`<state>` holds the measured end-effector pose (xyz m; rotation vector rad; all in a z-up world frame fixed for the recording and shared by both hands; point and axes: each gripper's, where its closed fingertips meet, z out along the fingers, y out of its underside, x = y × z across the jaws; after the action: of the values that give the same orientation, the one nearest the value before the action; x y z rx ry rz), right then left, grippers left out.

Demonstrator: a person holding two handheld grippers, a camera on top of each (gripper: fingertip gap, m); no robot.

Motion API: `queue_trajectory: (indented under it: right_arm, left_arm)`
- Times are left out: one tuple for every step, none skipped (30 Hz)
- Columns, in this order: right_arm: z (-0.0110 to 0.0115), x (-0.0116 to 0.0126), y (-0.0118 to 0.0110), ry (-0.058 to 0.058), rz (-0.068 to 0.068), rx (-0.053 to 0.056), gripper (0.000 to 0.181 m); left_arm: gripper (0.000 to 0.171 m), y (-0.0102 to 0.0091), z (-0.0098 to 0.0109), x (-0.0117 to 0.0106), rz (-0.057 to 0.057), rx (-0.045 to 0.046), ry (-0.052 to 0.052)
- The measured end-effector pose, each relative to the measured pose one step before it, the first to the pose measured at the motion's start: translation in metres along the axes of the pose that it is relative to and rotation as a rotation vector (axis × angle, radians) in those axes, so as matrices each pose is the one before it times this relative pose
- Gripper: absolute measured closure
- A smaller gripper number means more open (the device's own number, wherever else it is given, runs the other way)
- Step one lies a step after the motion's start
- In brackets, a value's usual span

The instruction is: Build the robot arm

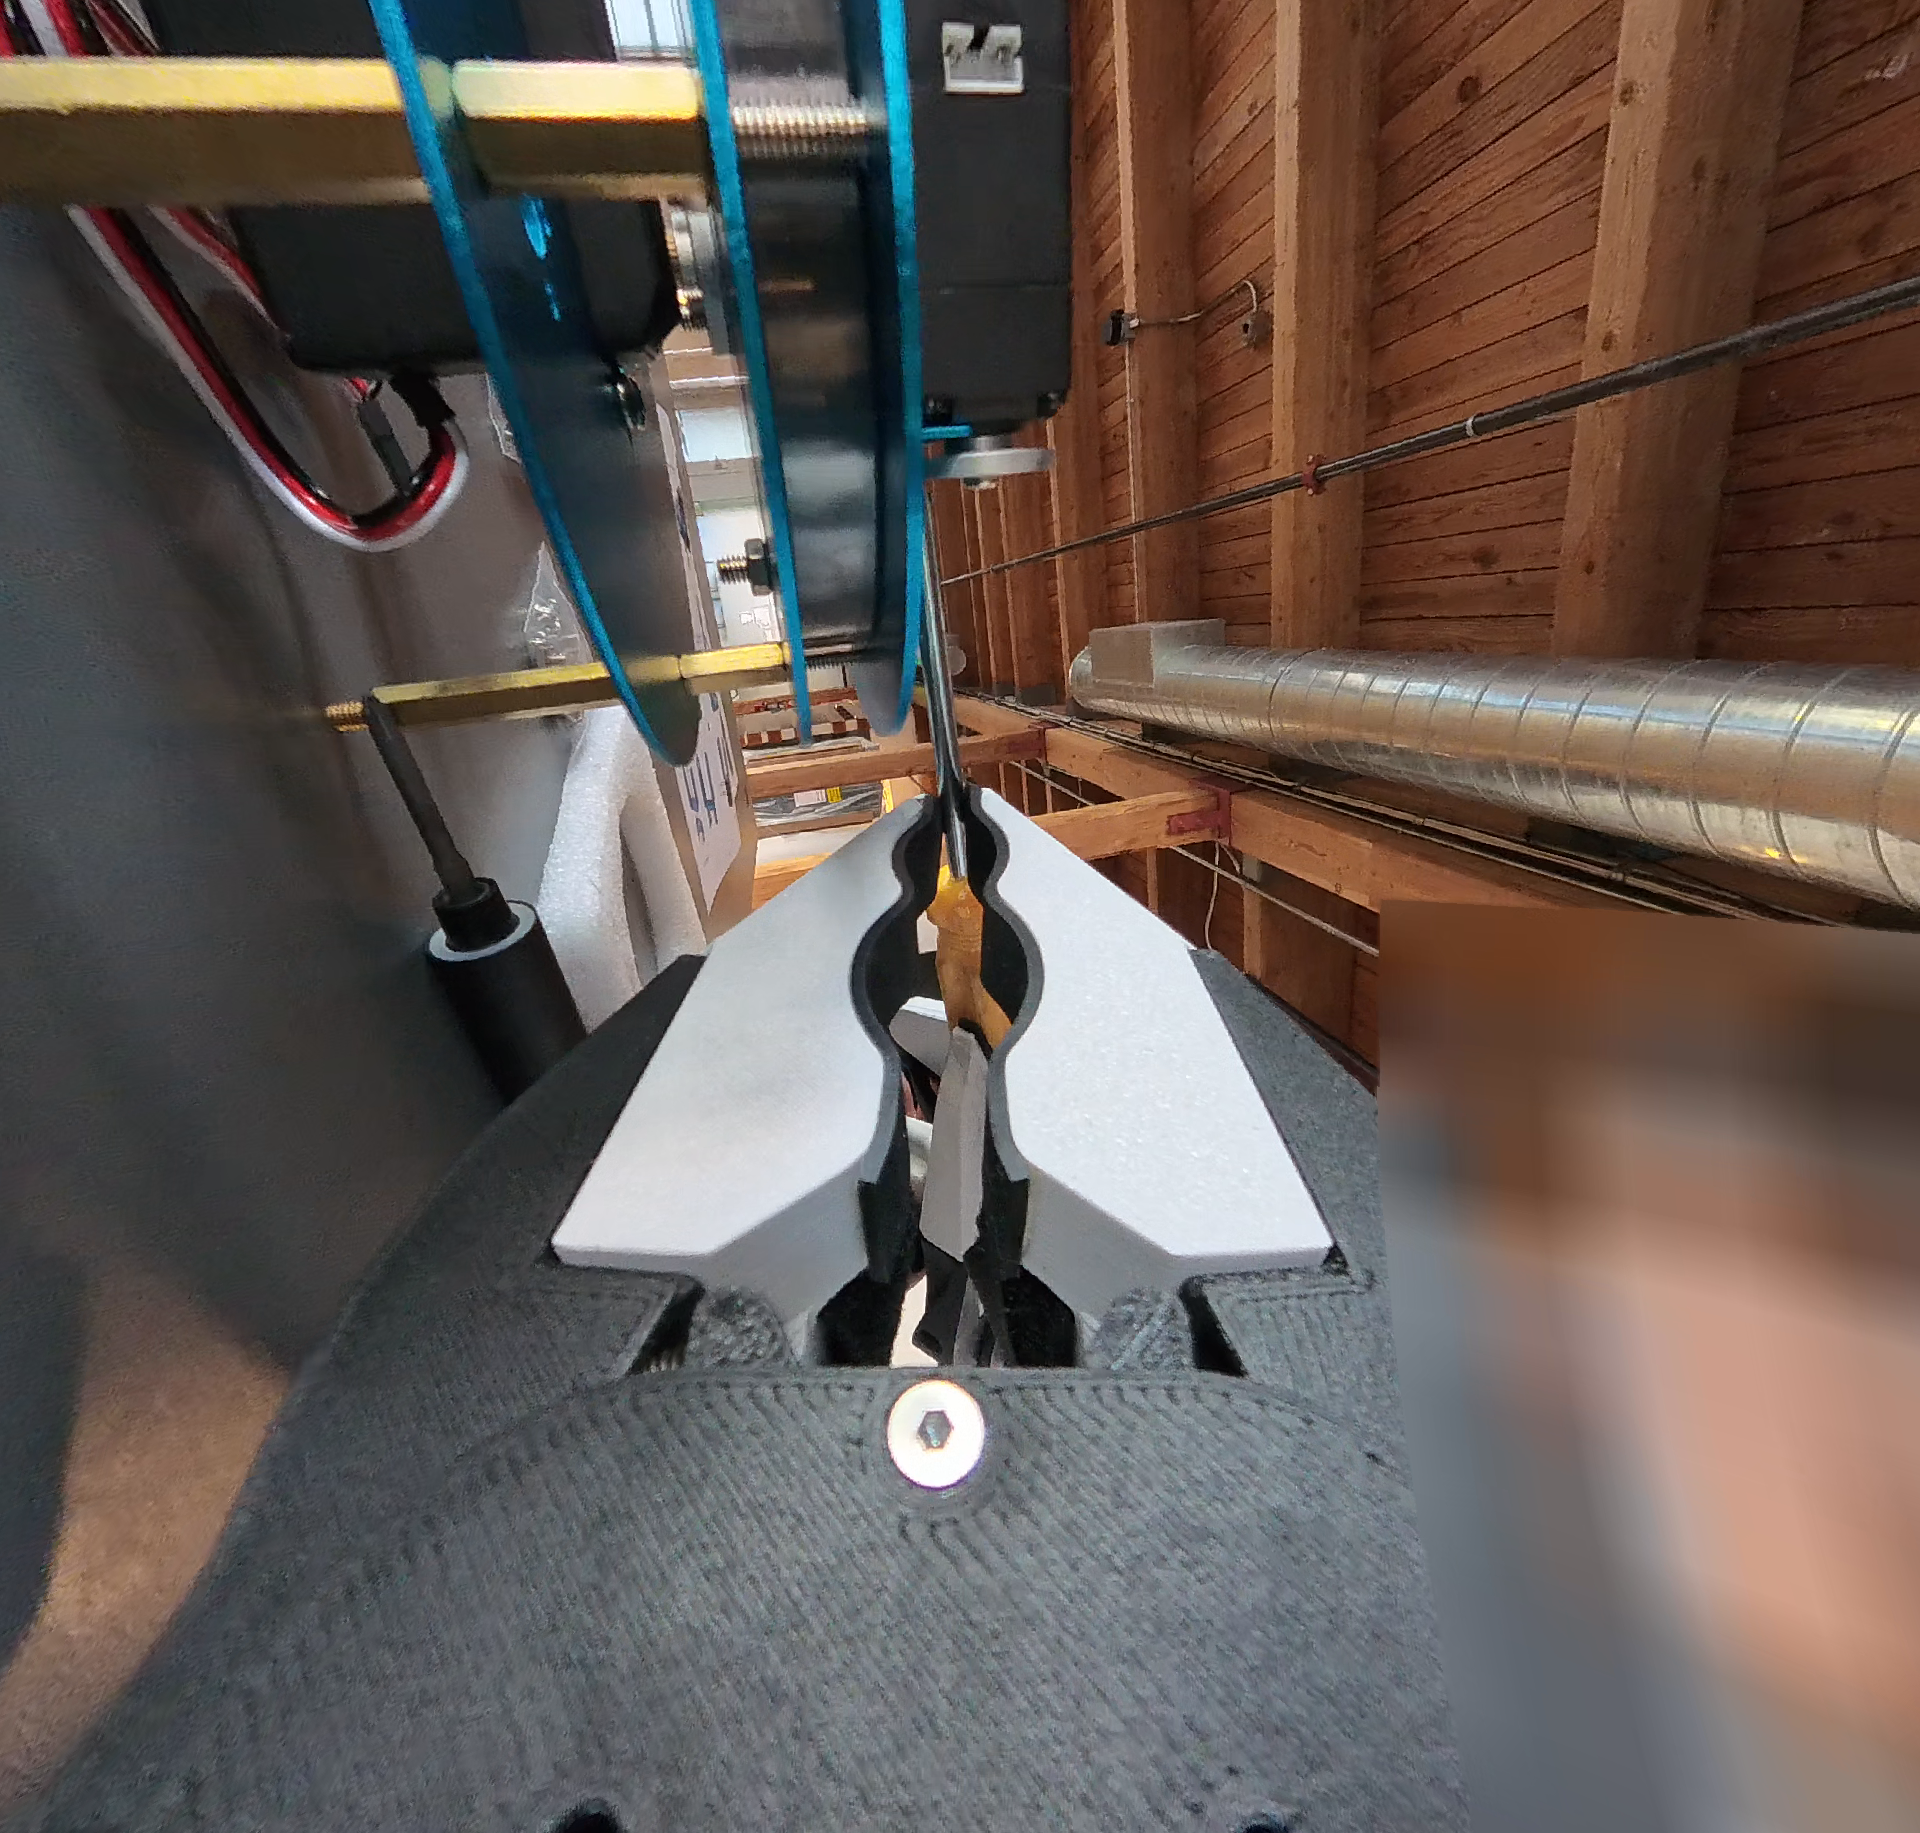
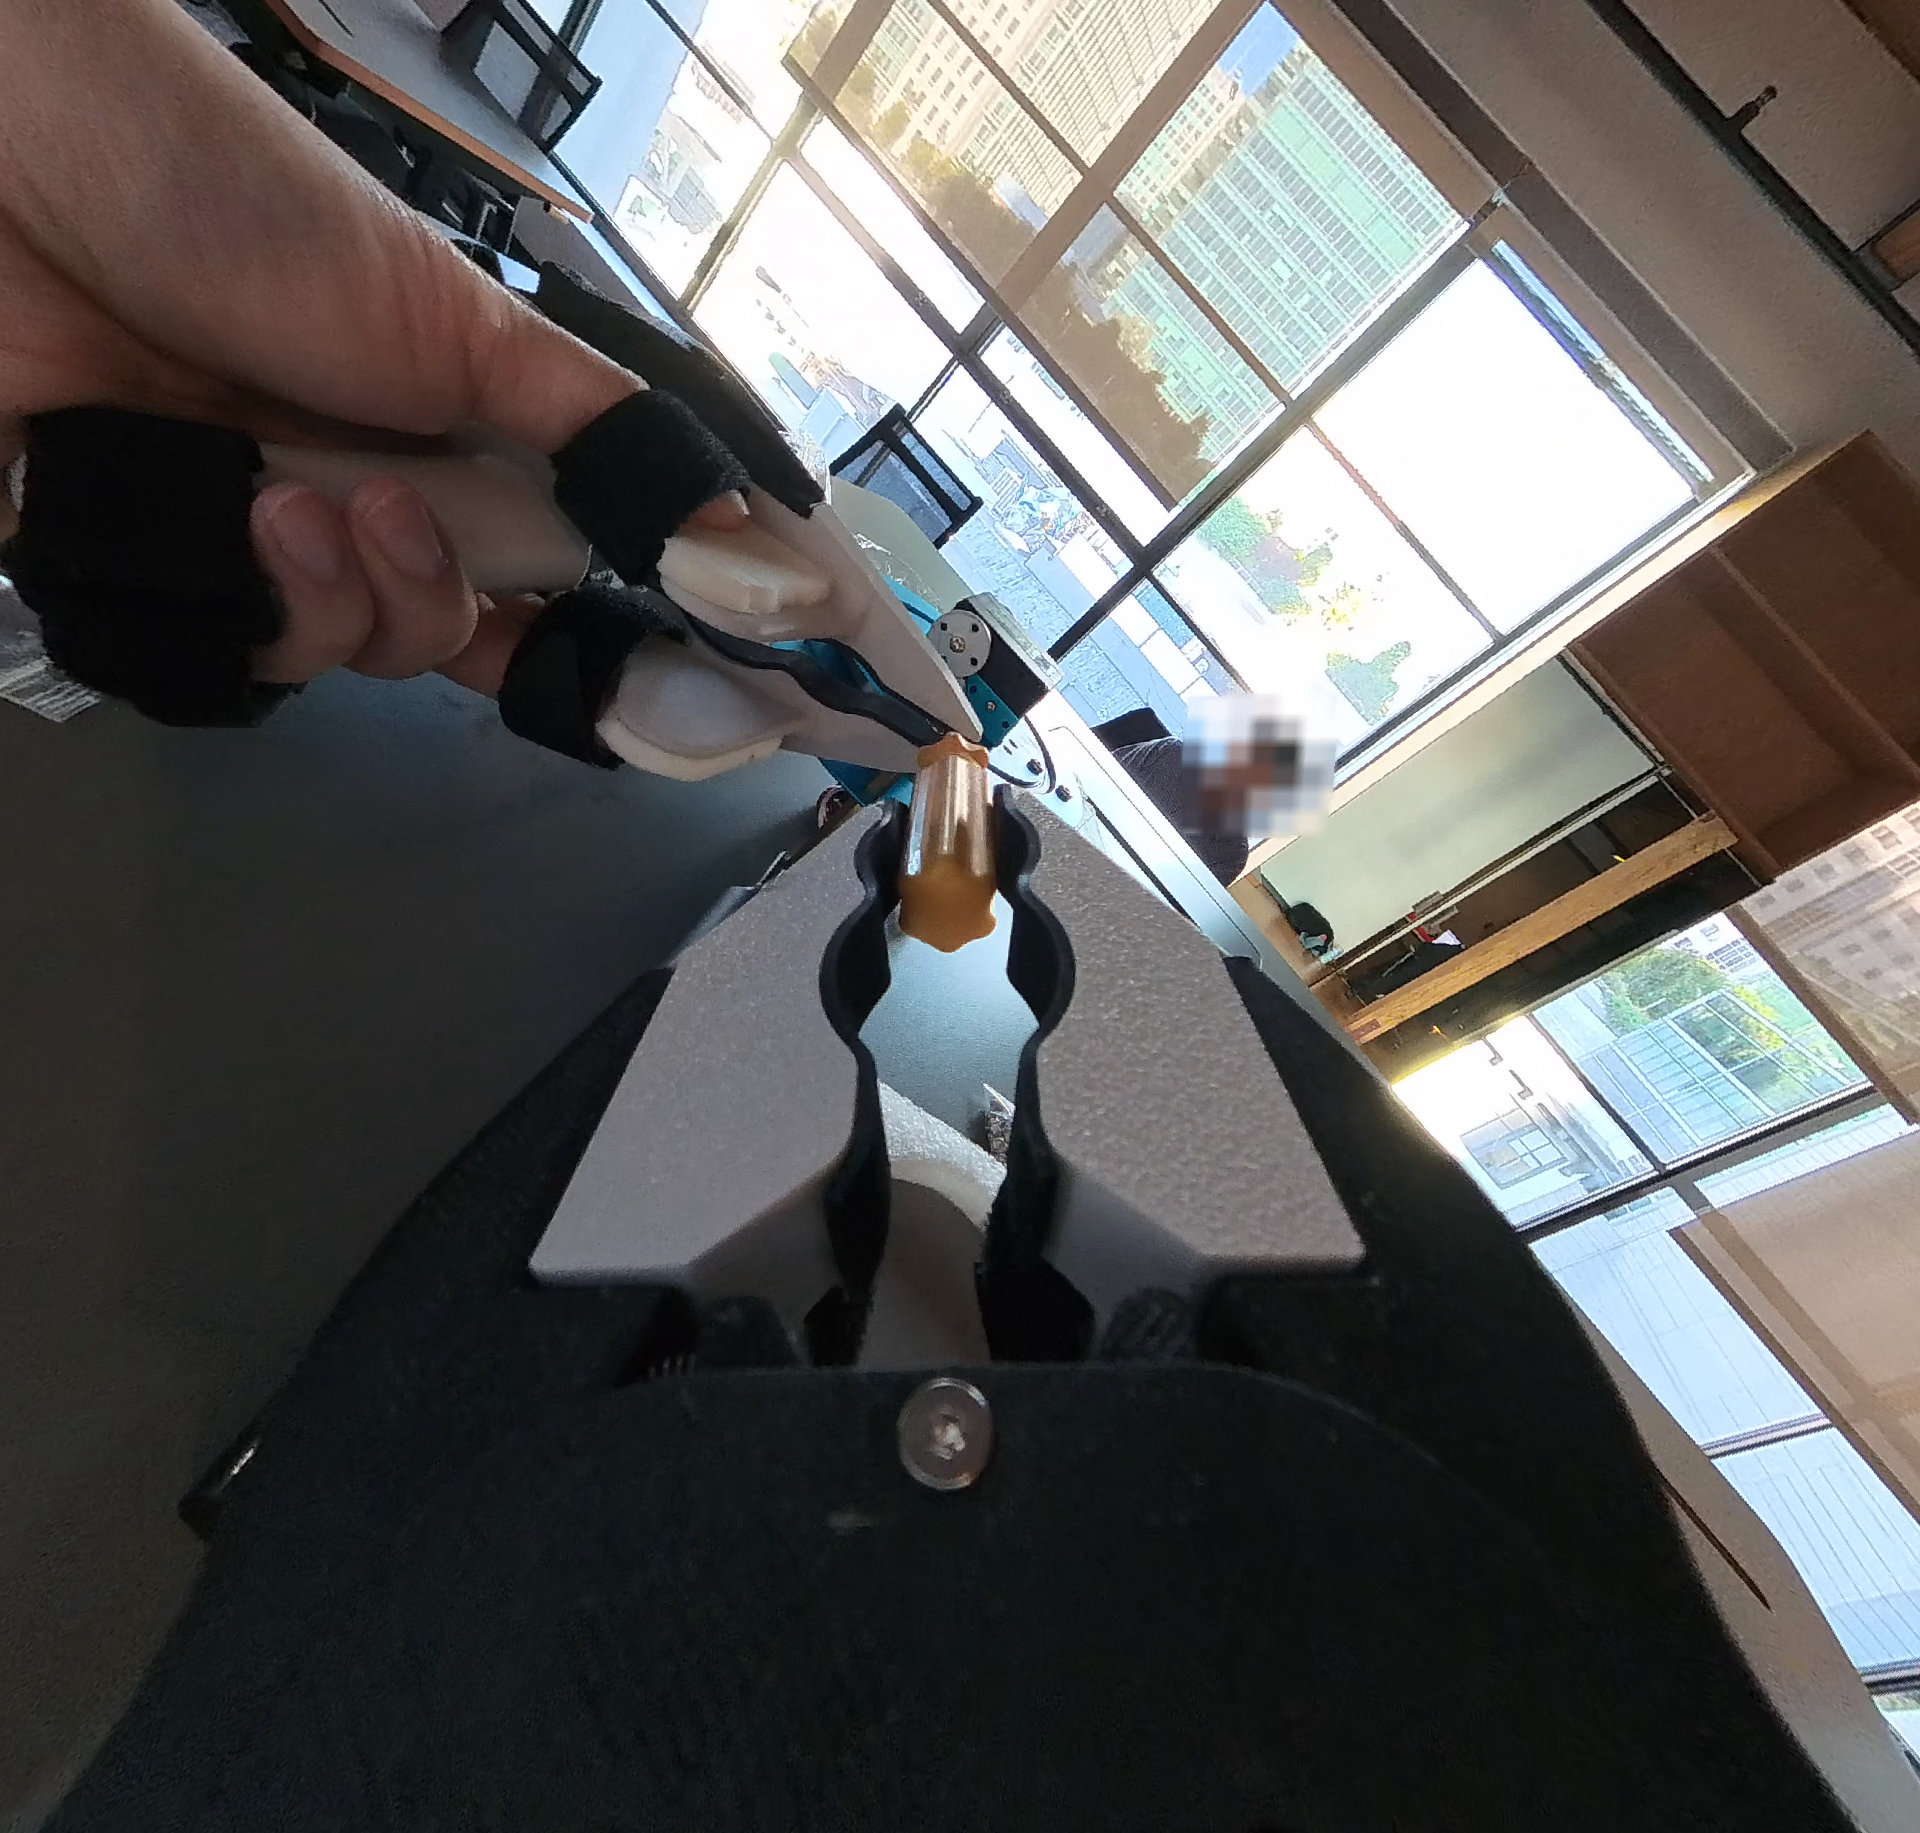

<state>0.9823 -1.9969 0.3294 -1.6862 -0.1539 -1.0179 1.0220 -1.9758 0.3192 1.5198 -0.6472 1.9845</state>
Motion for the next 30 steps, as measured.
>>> queue_trajectory:
  right_arm:
    - [0.00009, 0.00021, -0.00002, -0.0008, 0.003, 0.0008, 0.166]
    - [0.00027, 0.00006, 0.00029, -0.003, 0.0071, -0.0005, 0.166]
    - [0.00012, 0.00024, 0.00011, -0.0027, 0.0078, 0.001, 0.166]
    - [-0.00014, 0.0003, 0.00005, -0.0012, 0.0053, 0.0003, 0.166]
    - [-0.00009, 0.0, 0.00009, -0.0004, 0.0013, 0.0003, 0.166]
    - [0.00001, -0.0001, 0.00007, 0.0006, -0.0022, -0.0008, 0.166]
    - [0.00004, -0.00026, -0.00006, 0.0012, -0.0045, -0.0005, 0.166]
    - [0.00004, -0.00018, -0.0003, 0.0012, -0.0056, 0.0003, 0.166]
    - [-0.00001, -0.00025, -0.00009, 0.0008, -0.0048, -0.0001, 0.166]
    - [0.00011, -0.0001, -0.00033, 0.0006, -0.0046, 0.001, 0.166]
    - [0.00008, -0.0001, -0.00015, 0.0003, -0.0046, 0.0009, 0.166]
    - [0.00026, -0.00018, 0.00006, 0.0003, -0.0057, 0.0003, 0.166]
    - [0.00014, -0.00016, 0.00027, 0.0, -0.0012, -0.0017, 0.166]
    - [0.00014, -0.00002, 0.00019, -0.0004, 0.0007, -0.0008, 0.166]
    - [0.00014, 0.0001, 0.00022, -0.0013, 0.0053, -0.0001, 0.166]
    - [0.00011, 0.00028, 0.00027, -0.0015, 0.009, -0.0003, 0.166]
    - [0.00007, 0.00045, 0.00033, -0.0017, 0.013, -0.0006, 0.166]
    - [0.00023, 0.00038, 0.00059, -0.0025, 0.0145, -0.0017, 0.166]
    - [0.00024, 0.00032, 0.00088, -0.0024, 0.0136, -0.004, 0.166]
    - [0.00012, 0.00037, 0.00072, -0.0017, 0.0121, -0.003, 0.166]
    - [0.00015, 0.00043, 0.00072, -0.0026, 0.0114, -0.0033, 0.166]
    - [-0.00001, 0.00053, 0.00047, -0.0021, 0.0106, -0.0027, 0.166]
    - [0.00003, 0.00022, 0.00037, -0.0045, 0.0145, -0.0023, 0.166]
    - [0.0, 0.00038, 0.00023, -0.0048, 0.019, -0.0021, 0.166]
    - [-0.00005, 0.00055, 0.0003, -0.0046, 0.0203, -0.0018, 0.166]
    - [0.00009, 0.00064, 0.00048, -0.0051, 0.0216, -0.0042, 0.166]
    - [0.00003, 0.00057, 0.00057, -0.0039, 0.0207, -0.0058, 0.166]
    - [0.00006, 0.00055, 0.00068, -0.0041, 0.0209, -0.0061, 0.166]
    - [0.0, 0.00015, 0.00055, -0.0046, 0.0246, -0.0059, 0.166]
    - [-0.00003, 0.00016, 0.00058, -0.0037, 0.0185, -0.0071, 0.166]
  left_arm:
    - [0.17, -0.0001, 0.00019, -0.00036, -0.0021, -0.00056, 0.0005]
    - [0.169, -0.00029, -0.00008, -0.00015, -0.0034, 0.00124, 0.0021]
    - [0.17, -0.00014, 0.00014, 0.00007, -0.004, 0.00217, 0.0029]
    - [0.169, 0.0001, 0.00011, -0.00001, -0.0027, 0.00147, 0.0022]
    - [0.169, 0.00001, 0.00008, -0.00005, 0.0, 0.00049, 0.0005]
    - [0.169, -0.00004, 0.00004, -0.00003, 0.0028, 0.00115, -0.0019]
    - [0.169, -0.00006, -0.00008, 0.00018, 0.0035, 0.00167, -0.0018]
    - [0.169, -0.00002, -0.00013, -0.00005, 0.0027, -0.00099, -0.0013]
    - [0.169, 0.00005, -0.00014, -0.00001, -0.0005, -0.00135, 0.0011]
    - [0.169, -0.00001, -0.00003, 0.00009, -0.0042, -0.00124, 0.0032]
    - [0.169, -0.00016, -0.00001, 0.00008, -0.0043, 0.00036, 0.0036]
    - [0.169, -0.00021, -0.00001, -0.00011, -0.0027, 0.00315, 0.0019]
    - [0.169, -0.00017, -0.00004, -0.00007, 0.0, 0.00222, 0.0006]
    - [0.169, -0.00013, 0.00002, -0.00011, -0.0005, 0.001, 0.0004]
    - [0.169, -0.00015, 0.00003, -0.00007, -0.0016, 0.00111, 0.0001]
    - [0.169, -0.00008, 0.00014, 0.00001, -0.0006, 0.00107, -0.0001]
    - [0.169, -0.00021, 0.00016, -0.00002, -0.0017, 0.00057, -0.0001]
    - [0.169, -0.00031, 0.00021, -0.0002, -0.0006, 0.00129, -0.0008]
    - [0.169, -0.00023, 0.00022, -0.00025, 0.0, 0.0022, -0.0017]
    - [0.169, -0.00017, 0.00027, -0.00012, -0.0026, 0.00028, -0.0009]
    - [0.169, -0.00017, 0.00025, -0.00022, -0.0026, 0.00035, -0.0009]
    - [0.169, -0.00004, 0.00023, -0.00011, -0.0031, 0.00044, 0.0002]
    - [0.169, 0.00001, 0.00019, 0.00002, -0.006, -0.00043, 0.0013]
    - [0.169, 0.00001, 0.00012, 0.00006, -0.0057, 0.00003, 0.0022]
    - [0.169, -0.0001, 0.00019, 0.00002, -0.0033, 0.00127, 0.0016]
    - [0.169, -0.00011, 0.00032, -0.0001, -0.0003, 0.00282, -0.0007]
    - [0.169, -0.00016, 0.00025, -0.00009, 0.0021, 0.00216, -0.0024]
    - [0.17, 0.00001, 0.00025, -0.00007, 0.0038, -0.00101, -0.0032]
    - [0.17, -0.00002, 0.00011, -0.00016, 0.0032, -0.00134, -0.0029]
    - [0.17, 0.0, 0.00024, -0.00023, 0.0, -0.00095, -0.0018]
